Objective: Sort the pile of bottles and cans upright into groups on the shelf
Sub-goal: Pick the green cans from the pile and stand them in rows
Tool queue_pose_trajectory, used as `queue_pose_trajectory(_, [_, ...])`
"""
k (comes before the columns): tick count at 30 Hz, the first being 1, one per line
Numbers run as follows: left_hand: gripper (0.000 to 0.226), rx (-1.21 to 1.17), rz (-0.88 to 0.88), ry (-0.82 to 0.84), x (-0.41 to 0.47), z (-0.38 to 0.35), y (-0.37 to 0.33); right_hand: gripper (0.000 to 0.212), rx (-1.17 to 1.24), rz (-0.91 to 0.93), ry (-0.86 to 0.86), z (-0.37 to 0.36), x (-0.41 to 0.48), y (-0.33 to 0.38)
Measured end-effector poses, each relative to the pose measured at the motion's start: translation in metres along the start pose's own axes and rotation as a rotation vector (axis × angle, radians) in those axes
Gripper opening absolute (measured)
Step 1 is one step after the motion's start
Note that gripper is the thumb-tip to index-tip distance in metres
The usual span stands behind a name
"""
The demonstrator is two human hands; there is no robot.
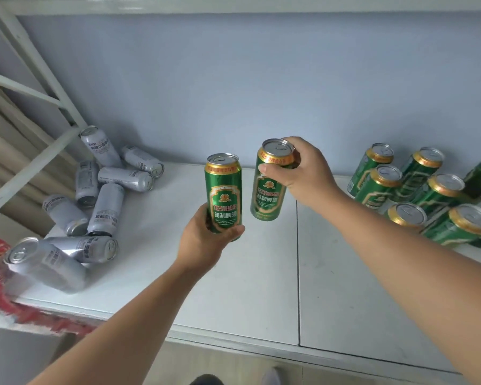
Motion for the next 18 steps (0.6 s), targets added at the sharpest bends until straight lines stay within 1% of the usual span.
queue_pose_trajectory(5, [0.043,0.053,-0.016,0.004,-0.028,-0.006,-0.009,0.038,0.009,-0.007,-0.005,0.009,-0.034,0.008])
queue_pose_trajectory(13, [0.048,0.071,-0.035,0.083,-0.068,-0.027,-0.019,0.040,-0.036,-0.059,-0.066,0.027,-0.102,0.013])
queue_pose_trajectory(18, [0.052,0.079,-0.036,0.119,-0.104,-0.051,-0.028,0.043,-0.063,-0.074,-0.134,0.051,-0.151,0.014])
Point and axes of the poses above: each hand's wrist, its own x-axis towards the middle knuckle, its own z-axis out of the back of the hand, y = z × x, the point moved 7 cm from there along x, towards the middle knuckle, and after that the axes turned 6 degrees about y, right-handed, at the moved point
